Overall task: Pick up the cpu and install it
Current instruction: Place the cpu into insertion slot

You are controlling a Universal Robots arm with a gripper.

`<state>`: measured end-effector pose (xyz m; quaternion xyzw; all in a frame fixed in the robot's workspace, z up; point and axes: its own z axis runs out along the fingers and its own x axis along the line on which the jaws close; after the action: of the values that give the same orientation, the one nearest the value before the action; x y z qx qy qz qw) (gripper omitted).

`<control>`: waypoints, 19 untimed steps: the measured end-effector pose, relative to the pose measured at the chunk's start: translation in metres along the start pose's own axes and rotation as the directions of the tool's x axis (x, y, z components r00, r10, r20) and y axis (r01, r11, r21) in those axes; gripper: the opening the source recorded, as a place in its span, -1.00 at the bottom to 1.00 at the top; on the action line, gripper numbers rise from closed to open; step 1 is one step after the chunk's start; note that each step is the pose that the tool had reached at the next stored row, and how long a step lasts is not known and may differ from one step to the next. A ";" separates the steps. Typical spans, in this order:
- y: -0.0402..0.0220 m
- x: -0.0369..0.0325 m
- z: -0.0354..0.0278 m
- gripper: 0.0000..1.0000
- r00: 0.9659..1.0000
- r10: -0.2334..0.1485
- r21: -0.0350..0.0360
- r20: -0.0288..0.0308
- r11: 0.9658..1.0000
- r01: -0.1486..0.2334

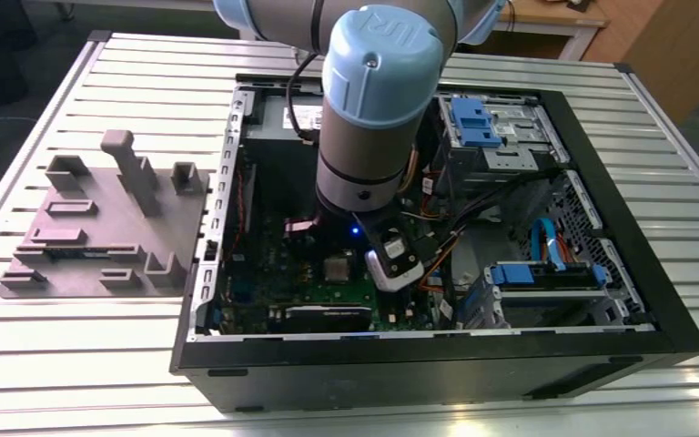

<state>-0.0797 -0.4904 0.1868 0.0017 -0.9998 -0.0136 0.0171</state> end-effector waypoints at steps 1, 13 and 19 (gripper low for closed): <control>0.0000 0.0001 0.0000 0.08 1.000 0.000 0.000 0.000 1.000 0.000; 0.0004 0.0000 -0.0002 0.00 1.000 0.000 -0.001 0.000 1.000 0.000; 0.0004 0.0001 -0.0024 0.13 1.000 0.000 0.000 0.000 1.000 0.000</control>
<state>-0.0798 -0.4901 0.1892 0.0017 -0.9998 -0.0135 0.0172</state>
